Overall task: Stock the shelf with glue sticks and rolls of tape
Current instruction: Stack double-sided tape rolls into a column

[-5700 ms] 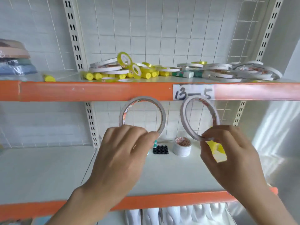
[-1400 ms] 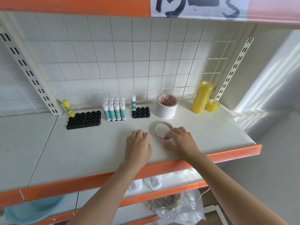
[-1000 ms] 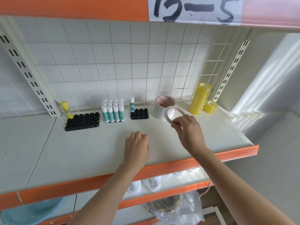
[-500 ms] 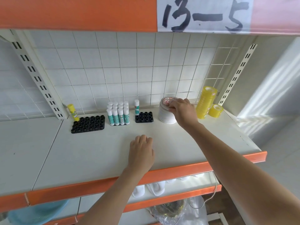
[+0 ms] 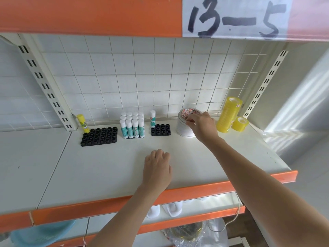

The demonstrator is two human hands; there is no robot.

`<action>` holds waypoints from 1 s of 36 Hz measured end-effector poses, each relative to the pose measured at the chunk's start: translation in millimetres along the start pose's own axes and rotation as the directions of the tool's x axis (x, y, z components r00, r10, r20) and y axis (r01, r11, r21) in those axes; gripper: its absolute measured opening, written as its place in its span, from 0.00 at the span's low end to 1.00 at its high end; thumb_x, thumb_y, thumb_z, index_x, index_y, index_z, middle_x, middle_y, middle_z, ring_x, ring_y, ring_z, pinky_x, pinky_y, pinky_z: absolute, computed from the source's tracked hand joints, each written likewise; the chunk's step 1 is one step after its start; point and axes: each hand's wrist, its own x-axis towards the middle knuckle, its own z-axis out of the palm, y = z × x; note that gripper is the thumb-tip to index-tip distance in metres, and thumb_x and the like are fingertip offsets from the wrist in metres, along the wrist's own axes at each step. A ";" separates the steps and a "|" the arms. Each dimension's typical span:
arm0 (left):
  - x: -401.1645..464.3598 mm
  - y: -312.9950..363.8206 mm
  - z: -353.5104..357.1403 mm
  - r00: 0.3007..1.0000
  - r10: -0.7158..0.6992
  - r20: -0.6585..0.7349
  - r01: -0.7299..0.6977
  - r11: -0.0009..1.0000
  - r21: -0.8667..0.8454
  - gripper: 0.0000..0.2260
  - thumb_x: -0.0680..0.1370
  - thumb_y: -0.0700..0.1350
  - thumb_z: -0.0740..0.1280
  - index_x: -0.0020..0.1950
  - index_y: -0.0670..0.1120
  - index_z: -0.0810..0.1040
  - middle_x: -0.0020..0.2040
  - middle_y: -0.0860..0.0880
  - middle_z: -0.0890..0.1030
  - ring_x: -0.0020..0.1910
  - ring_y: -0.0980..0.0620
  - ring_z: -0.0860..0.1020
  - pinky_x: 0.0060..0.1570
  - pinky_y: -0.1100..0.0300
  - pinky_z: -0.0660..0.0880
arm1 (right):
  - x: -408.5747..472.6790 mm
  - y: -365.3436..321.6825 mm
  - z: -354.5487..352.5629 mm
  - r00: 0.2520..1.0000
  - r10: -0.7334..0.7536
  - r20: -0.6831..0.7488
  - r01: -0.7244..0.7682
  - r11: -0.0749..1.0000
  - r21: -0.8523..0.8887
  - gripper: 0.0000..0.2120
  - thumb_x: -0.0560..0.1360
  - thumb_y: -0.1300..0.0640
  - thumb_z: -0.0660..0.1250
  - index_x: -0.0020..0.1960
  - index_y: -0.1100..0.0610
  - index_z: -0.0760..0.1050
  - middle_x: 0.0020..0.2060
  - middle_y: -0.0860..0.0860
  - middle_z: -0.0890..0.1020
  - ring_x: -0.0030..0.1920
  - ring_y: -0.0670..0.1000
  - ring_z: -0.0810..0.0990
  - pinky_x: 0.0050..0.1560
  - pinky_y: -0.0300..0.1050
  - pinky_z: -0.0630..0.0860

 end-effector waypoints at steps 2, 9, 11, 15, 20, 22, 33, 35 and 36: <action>0.1 0.0 -0.7 1.000 -0.002 0.001 0.002 1.000 0.003 0.08 0.65 0.39 0.72 0.40 0.46 0.75 0.39 0.48 0.75 0.39 0.45 0.75 0.37 0.52 0.73 | 0.2 -1.1 0.4 1.000 -0.004 0.002 0.004 1.000 -0.010 0.09 0.78 0.51 0.65 0.52 0.54 0.80 0.44 0.55 0.82 0.57 0.57 0.71 0.51 0.50 0.68; 0.5 0.6 -2.0 1.000 -0.001 0.005 0.001 1.000 0.013 0.09 0.64 0.40 0.72 0.40 0.46 0.75 0.39 0.48 0.75 0.38 0.45 0.75 0.36 0.52 0.74 | 0.4 -3.3 0.6 1.000 -0.018 0.001 0.018 0.999 -0.050 0.10 0.78 0.50 0.65 0.52 0.55 0.80 0.45 0.54 0.82 0.57 0.56 0.70 0.50 0.49 0.66; 0.7 0.7 -2.1 1.000 -0.004 0.005 0.003 1.000 0.011 0.09 0.64 0.40 0.72 0.40 0.46 0.75 0.39 0.48 0.75 0.38 0.45 0.75 0.36 0.52 0.74 | 0.2 -3.1 0.6 1.000 -0.029 -0.002 0.029 0.997 -0.065 0.10 0.78 0.50 0.64 0.52 0.55 0.80 0.46 0.53 0.82 0.57 0.56 0.70 0.50 0.49 0.66; 0.3 0.9 -2.2 1.000 -0.005 0.006 0.005 1.000 -0.003 0.09 0.64 0.39 0.72 0.40 0.46 0.75 0.39 0.48 0.75 0.39 0.45 0.75 0.37 0.52 0.74 | -1.7 -3.4 0.4 0.998 -0.065 -0.004 0.064 0.991 -0.120 0.12 0.78 0.50 0.64 0.54 0.56 0.79 0.48 0.53 0.82 0.57 0.57 0.71 0.49 0.49 0.66; 0.2 0.9 -2.7 1.000 -0.016 0.015 0.016 1.000 -0.009 0.09 0.63 0.39 0.72 0.41 0.46 0.76 0.40 0.48 0.75 0.40 0.45 0.75 0.38 0.51 0.75 | -2.2 -5.0 -0.1 0.997 -0.074 0.011 0.074 0.984 -0.162 0.10 0.77 0.51 0.65 0.54 0.57 0.77 0.48 0.53 0.81 0.57 0.57 0.70 0.46 0.47 0.60; 0.0 0.9 -3.0 1.000 -0.017 0.020 0.018 1.000 -0.016 0.09 0.64 0.39 0.72 0.41 0.46 0.76 0.40 0.48 0.76 0.40 0.45 0.75 0.38 0.51 0.75 | -1.0 -6.1 -1.6 0.998 -0.062 0.021 0.064 0.988 -0.144 0.10 0.77 0.52 0.65 0.52 0.57 0.78 0.47 0.53 0.81 0.57 0.57 0.70 0.46 0.46 0.59; 1.5 0.6 -4.0 0.998 -0.023 0.052 0.024 1.000 -0.016 0.08 0.65 0.40 0.71 0.42 0.46 0.76 0.41 0.48 0.76 0.41 0.45 0.75 0.39 0.51 0.75 | -13.4 -15.3 -6.0 0.999 -0.054 0.006 0.054 0.982 -0.180 0.15 0.78 0.52 0.63 0.62 0.57 0.74 0.61 0.54 0.75 0.61 0.58 0.70 0.54 0.51 0.67; 1.4 0.9 -4.5 0.997 -0.027 0.072 0.029 0.999 -0.020 0.07 0.66 0.40 0.70 0.43 0.46 0.76 0.41 0.48 0.76 0.41 0.45 0.75 0.39 0.51 0.75 | -21.1 -16.5 -6.6 0.997 -0.070 -0.030 0.063 0.983 -0.174 0.14 0.78 0.54 0.63 0.61 0.58 0.74 0.60 0.55 0.75 0.60 0.59 0.71 0.53 0.52 0.68; 1.2 0.8 -5.1 0.997 -0.026 0.079 0.028 0.999 -0.023 0.07 0.67 0.40 0.69 0.43 0.46 0.76 0.42 0.48 0.76 0.41 0.45 0.75 0.40 0.51 0.74 | -25.2 -16.9 -6.7 0.996 -0.079 -0.041 0.071 0.983 -0.168 0.14 0.78 0.54 0.63 0.61 0.59 0.74 0.60 0.56 0.75 0.60 0.60 0.71 0.52 0.53 0.68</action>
